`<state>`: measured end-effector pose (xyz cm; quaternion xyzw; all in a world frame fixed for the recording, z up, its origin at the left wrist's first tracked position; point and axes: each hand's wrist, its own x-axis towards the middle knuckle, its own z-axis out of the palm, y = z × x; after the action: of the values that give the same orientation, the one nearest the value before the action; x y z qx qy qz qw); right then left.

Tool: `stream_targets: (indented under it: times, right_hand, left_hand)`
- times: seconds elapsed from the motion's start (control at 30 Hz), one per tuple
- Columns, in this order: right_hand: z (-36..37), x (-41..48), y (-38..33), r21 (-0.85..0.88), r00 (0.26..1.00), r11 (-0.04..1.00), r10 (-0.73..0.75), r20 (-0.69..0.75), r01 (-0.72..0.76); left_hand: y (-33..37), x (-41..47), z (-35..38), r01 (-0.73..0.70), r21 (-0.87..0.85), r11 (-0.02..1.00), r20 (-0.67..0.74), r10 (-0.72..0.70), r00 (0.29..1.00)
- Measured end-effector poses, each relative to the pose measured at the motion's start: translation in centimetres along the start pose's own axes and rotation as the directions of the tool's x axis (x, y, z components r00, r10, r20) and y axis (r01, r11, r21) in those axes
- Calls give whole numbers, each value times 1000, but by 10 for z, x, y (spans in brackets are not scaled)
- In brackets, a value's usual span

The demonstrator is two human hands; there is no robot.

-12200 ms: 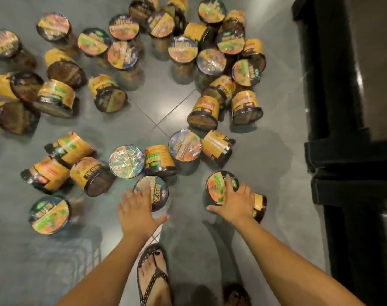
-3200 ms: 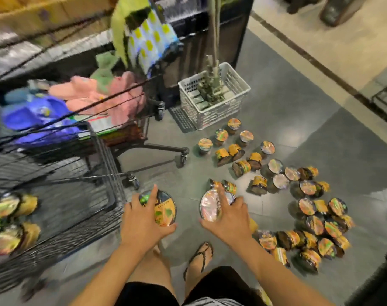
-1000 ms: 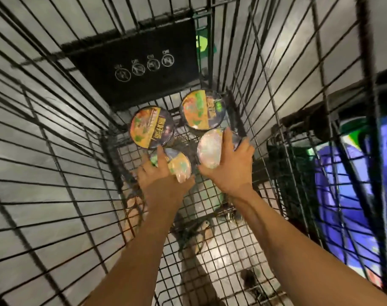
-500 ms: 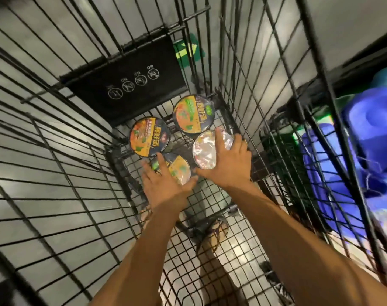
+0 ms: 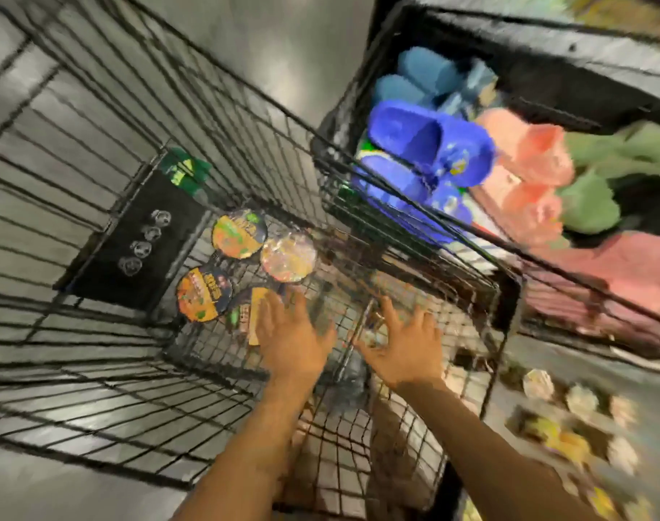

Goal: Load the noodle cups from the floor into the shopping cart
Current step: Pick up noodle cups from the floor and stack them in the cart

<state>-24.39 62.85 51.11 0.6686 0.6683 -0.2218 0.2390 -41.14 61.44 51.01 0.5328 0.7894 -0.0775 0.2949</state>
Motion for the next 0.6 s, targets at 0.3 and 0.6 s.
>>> stream_targets:
  times: [0.3,0.6]
  right_hand:
    - [14,-128,53,469,897,878,281,-342,-97]
    - [97,-217,135,709,649,577,728,-221,-406]
  left_hand:
    - [57,-93,-31,-445,244,862,104,433,896]
    - [159,-188,13,-835,321,447,193,833,519]
